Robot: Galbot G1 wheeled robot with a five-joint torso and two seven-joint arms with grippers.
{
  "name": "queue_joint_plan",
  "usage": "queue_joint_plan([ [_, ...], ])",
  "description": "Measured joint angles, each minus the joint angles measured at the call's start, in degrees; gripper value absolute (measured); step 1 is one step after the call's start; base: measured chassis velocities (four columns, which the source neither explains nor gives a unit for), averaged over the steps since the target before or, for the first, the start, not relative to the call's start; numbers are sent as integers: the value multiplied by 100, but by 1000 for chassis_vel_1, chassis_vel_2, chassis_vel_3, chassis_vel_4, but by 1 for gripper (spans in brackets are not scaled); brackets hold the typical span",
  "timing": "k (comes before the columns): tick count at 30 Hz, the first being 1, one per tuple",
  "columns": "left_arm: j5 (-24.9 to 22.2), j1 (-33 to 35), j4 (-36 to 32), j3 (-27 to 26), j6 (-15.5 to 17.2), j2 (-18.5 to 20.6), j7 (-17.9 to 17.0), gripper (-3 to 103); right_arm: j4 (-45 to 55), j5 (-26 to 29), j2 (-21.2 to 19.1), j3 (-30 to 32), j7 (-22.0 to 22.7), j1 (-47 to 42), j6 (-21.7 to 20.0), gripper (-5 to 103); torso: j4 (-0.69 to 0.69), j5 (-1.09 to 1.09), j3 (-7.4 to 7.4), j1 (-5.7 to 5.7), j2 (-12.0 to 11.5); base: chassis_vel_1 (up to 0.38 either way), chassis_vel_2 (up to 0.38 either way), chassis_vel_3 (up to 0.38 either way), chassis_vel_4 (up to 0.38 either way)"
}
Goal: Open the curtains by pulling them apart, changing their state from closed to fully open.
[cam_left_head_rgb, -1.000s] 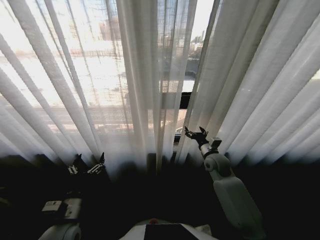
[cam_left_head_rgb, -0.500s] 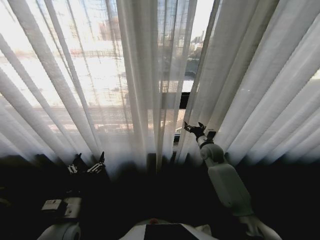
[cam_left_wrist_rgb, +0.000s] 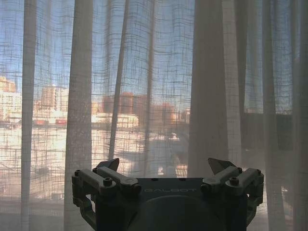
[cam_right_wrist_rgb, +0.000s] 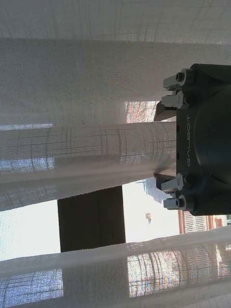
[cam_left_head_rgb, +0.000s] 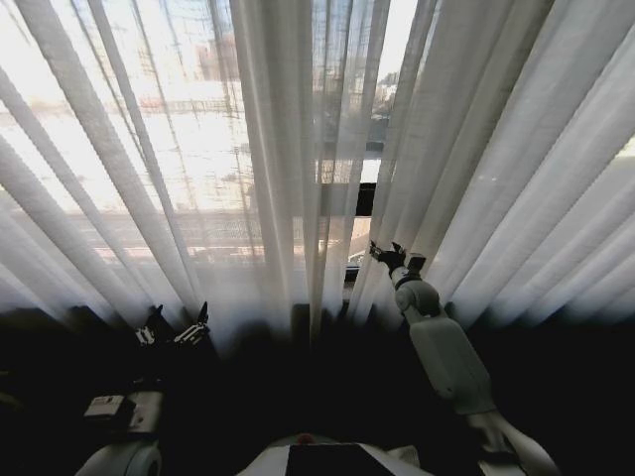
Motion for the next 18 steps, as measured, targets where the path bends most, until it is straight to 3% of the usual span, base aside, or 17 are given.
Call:
queue_joint_plan([
  [1,0,11,4,-4,-4,-1,0,100,1,-6,6,0,0,-21,5,59,0,0,0,0,0,0,0,0,0],
  [3,0,18,12,-5,-10,-1,0,100,13,-16,13,0,1,-42,9,59,0,1,0,0,0,0,0,0,0],
  [6,3,24,38,-1,-20,6,0,100,84,-79,23,1,2,-95,16,41,0,0,0,0,0,0,0,0,0],
  [8,3,22,39,2,-21,6,0,100,99,-99,23,1,3,-106,17,41,0,0,0,0,0,0,0,0,0],
  [9,4,18,41,7,-24,7,0,100,130,-117,23,5,3,-130,19,31,0,0,0,0,0,0,0,0,0],
  [13,4,15,49,6,-31,10,0,100,186,-126,20,16,3,-179,22,20,0,0,0,0,0,0,0,0,0],
  [15,4,18,58,-3,-37,19,0,100,228,-128,19,21,3,-206,24,10,-1,1,0,0,0,0,0,0,0],
  [18,3,26,63,-4,-41,25,0,100,259,-129,20,27,4,-220,25,4,0,1,0,0,0,0,0,0,0],
])
